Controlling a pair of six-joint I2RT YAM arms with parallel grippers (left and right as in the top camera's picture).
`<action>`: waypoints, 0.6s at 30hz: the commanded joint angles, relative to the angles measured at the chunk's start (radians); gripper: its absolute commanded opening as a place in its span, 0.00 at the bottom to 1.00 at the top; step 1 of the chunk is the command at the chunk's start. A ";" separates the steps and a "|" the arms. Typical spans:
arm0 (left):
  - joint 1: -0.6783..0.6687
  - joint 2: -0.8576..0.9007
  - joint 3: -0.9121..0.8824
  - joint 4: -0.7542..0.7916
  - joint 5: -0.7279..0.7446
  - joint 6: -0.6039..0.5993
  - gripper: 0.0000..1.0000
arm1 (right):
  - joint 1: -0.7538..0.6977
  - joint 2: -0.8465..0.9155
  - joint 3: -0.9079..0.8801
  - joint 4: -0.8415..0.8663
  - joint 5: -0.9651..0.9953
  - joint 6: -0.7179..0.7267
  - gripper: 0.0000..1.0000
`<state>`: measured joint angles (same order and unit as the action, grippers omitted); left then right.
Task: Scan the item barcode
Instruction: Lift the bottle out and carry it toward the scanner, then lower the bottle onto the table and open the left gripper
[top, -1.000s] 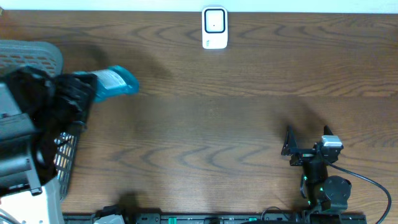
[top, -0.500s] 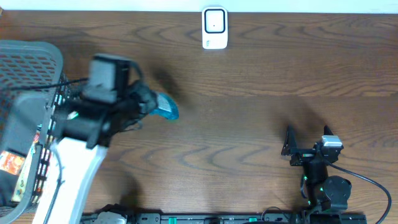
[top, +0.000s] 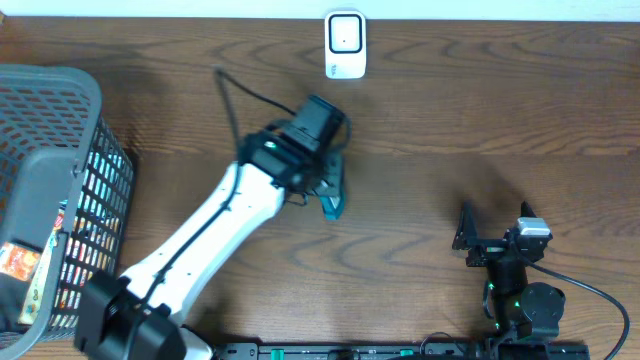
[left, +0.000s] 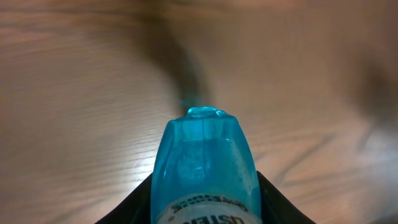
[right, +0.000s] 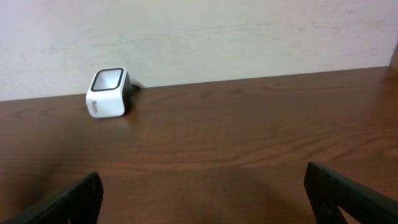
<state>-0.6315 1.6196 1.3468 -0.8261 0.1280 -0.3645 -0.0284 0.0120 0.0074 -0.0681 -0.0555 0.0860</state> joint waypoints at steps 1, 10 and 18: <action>-0.041 0.029 0.014 0.017 -0.010 0.199 0.22 | 0.009 -0.003 -0.002 -0.003 0.005 -0.013 0.99; -0.081 0.083 0.014 0.082 -0.010 0.424 0.22 | 0.009 -0.003 -0.002 -0.003 0.005 -0.013 0.99; -0.081 0.083 0.014 0.170 -0.010 0.425 0.23 | 0.009 -0.003 -0.002 -0.003 0.005 -0.013 0.99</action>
<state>-0.7128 1.7100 1.3468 -0.6823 0.1246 0.0311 -0.0284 0.0120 0.0074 -0.0677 -0.0555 0.0860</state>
